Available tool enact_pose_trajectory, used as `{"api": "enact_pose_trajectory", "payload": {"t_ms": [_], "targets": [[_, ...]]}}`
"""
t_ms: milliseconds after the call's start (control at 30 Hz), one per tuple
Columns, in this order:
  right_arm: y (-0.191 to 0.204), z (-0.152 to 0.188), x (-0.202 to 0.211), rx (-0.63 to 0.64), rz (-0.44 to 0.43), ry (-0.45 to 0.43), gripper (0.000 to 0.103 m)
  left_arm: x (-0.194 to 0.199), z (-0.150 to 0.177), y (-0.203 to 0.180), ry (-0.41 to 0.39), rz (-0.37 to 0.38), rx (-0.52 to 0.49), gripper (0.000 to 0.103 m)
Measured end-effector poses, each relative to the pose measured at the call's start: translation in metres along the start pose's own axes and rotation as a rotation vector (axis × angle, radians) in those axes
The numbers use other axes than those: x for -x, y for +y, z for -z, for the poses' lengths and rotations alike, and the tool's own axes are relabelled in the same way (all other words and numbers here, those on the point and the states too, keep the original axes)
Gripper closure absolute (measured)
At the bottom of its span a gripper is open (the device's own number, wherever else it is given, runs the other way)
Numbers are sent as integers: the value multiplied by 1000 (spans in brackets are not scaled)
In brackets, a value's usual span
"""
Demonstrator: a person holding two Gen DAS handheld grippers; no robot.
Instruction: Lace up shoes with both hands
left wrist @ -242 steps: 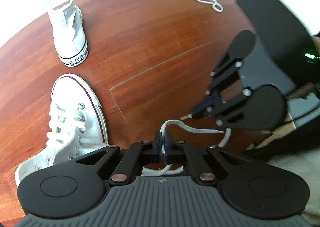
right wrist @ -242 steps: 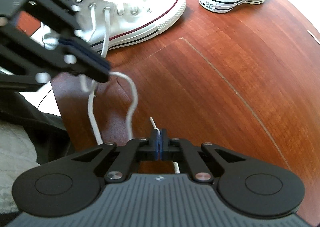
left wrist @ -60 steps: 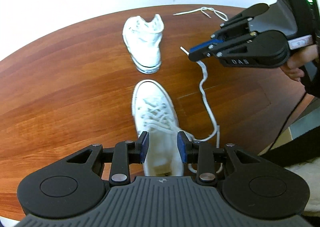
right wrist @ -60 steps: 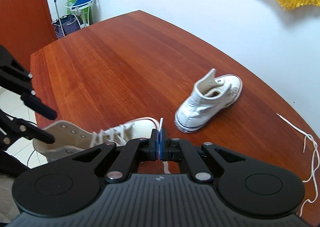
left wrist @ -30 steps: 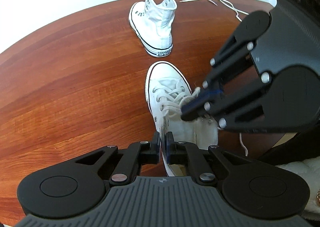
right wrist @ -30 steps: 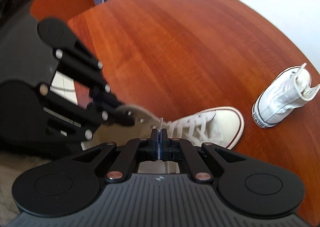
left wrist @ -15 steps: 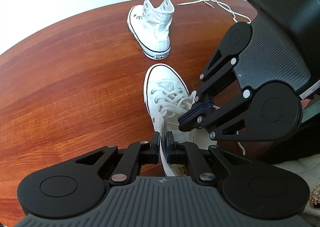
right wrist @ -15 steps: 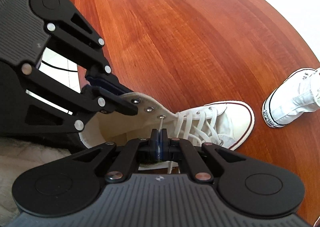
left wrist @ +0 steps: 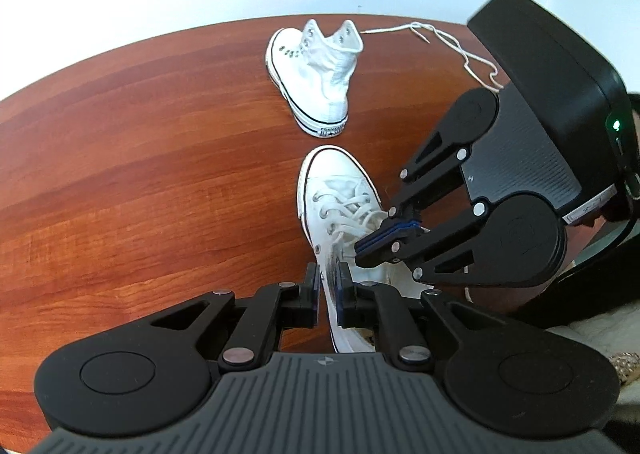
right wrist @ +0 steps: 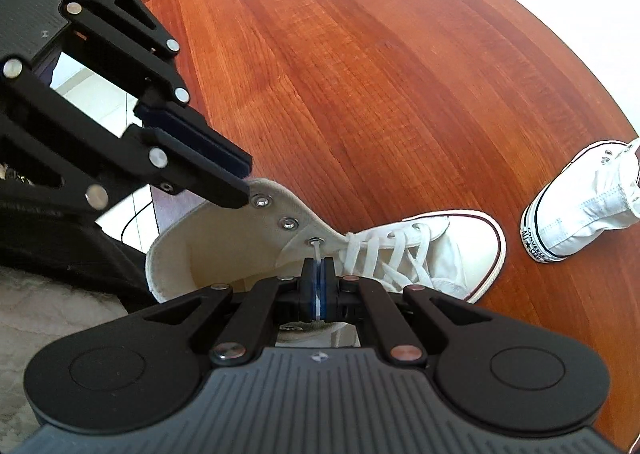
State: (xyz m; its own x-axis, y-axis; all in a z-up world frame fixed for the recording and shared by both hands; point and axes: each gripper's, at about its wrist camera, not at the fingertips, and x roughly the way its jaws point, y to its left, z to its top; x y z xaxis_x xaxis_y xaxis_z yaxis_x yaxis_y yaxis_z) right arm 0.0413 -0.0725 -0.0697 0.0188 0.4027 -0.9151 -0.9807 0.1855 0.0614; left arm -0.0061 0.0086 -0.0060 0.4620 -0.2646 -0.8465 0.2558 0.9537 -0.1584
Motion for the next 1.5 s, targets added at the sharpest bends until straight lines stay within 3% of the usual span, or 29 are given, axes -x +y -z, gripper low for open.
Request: {"api": "enact_pose_trajectory", "payload": {"t_ms": [267,700,1333,1500], "targets": [[0,-1,-3,-17,6,-12,102,4,1,19,-14,-3,39,89],[6,0,-4,-3,36,-37,101,-53,0,15,106,84,-144,89],[13,2,4,5,63,-21,99,-57,-2,10,112,101,-245,89],[13,0,3,10,57,-18,99,-57,-1,6,105,74,-331,89]]}}
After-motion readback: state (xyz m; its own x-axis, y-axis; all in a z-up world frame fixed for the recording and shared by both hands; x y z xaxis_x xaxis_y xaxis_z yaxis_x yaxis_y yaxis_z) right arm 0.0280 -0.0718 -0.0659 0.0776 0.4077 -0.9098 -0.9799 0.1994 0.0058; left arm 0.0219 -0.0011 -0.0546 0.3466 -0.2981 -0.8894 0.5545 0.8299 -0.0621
